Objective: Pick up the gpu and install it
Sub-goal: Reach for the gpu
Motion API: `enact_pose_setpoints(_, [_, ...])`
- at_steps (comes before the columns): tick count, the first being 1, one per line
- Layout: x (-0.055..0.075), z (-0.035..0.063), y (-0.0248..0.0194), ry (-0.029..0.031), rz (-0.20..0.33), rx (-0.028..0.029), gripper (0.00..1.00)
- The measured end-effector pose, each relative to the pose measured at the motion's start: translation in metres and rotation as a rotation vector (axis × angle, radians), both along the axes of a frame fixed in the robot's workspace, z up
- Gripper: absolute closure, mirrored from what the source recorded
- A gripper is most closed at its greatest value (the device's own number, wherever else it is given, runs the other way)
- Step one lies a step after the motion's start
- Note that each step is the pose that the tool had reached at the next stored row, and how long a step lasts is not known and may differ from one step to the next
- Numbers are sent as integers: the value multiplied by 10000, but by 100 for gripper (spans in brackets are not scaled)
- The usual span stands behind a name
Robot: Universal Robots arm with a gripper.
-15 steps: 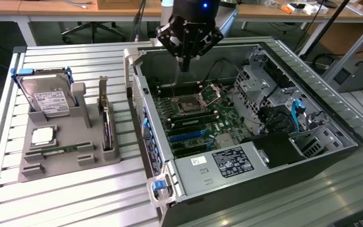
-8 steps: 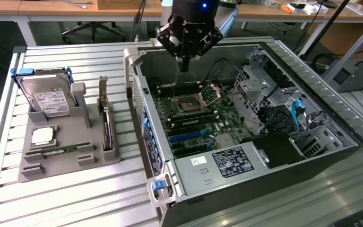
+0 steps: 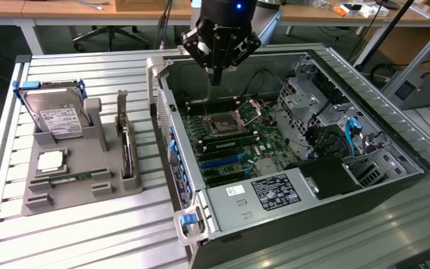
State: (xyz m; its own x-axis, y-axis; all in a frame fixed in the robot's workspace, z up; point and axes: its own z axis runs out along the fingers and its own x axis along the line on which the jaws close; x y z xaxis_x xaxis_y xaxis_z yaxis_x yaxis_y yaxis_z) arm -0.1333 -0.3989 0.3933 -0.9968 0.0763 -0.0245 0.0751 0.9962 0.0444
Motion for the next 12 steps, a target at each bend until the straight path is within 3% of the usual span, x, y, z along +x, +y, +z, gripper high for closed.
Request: enact_pose_setpoints(12, [-43, 0, 0, 0, 1, 0, 89])
